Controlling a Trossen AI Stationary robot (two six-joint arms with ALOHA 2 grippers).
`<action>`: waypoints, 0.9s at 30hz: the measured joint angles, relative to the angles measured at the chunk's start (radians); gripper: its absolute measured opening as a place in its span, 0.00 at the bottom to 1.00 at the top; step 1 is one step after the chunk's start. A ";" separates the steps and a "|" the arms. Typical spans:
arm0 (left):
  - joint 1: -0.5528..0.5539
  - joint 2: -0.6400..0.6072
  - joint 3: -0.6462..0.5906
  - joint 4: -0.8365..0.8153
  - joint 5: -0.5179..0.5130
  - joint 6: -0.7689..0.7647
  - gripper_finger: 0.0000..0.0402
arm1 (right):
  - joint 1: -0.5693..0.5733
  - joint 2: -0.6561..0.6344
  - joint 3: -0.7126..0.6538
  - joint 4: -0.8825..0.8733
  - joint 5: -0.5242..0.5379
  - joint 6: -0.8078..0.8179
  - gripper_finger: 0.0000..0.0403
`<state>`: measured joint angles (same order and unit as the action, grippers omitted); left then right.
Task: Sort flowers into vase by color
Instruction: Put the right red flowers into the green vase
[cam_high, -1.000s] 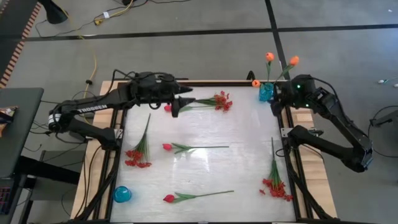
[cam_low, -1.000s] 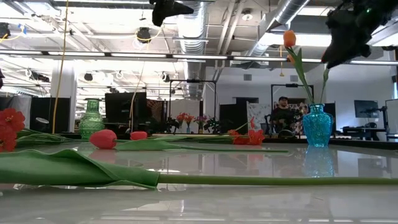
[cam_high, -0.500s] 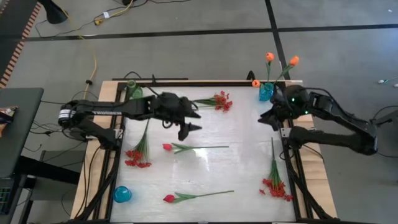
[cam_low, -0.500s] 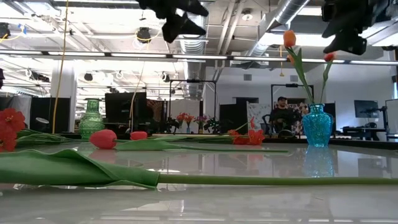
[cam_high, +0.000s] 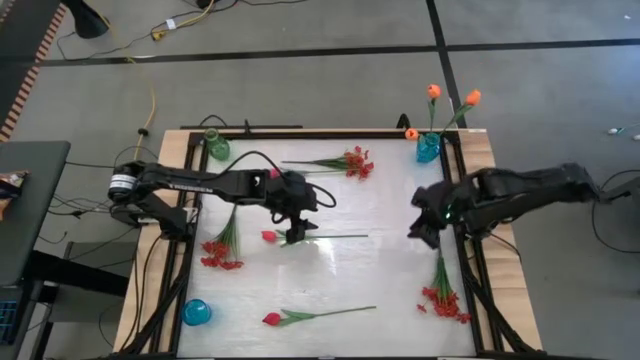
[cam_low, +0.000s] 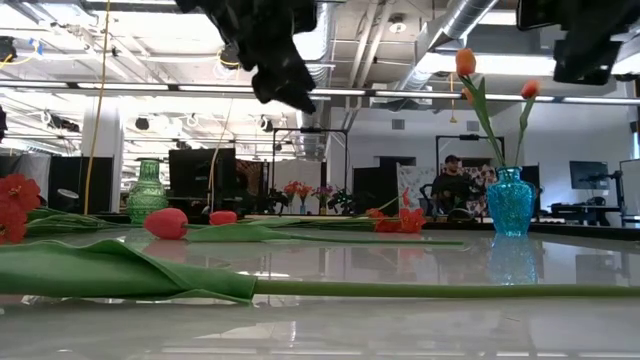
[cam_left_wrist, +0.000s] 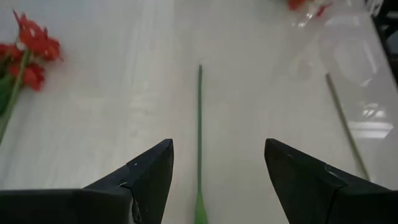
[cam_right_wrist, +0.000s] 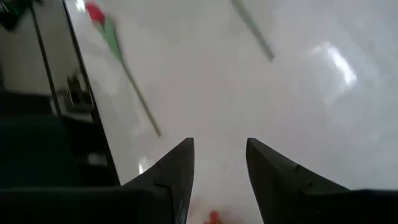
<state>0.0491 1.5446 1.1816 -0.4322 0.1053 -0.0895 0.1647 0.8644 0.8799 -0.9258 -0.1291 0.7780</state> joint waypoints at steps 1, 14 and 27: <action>-0.003 0.004 0.000 -0.010 -0.006 0.000 0.60 | 0.028 0.019 0.000 -0.001 0.000 0.016 0.42; -0.006 0.015 0.000 -0.009 -0.036 0.024 0.60 | 0.251 0.226 0.000 -0.010 -0.033 -0.258 0.42; -0.015 0.015 0.000 0.009 -0.038 -0.002 0.60 | 0.350 0.383 0.000 -0.190 -0.071 -1.140 0.42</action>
<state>0.0342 1.5597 1.1816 -0.4236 0.0669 -0.0910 0.5150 1.2470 0.8795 -1.1158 -0.2003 -0.3622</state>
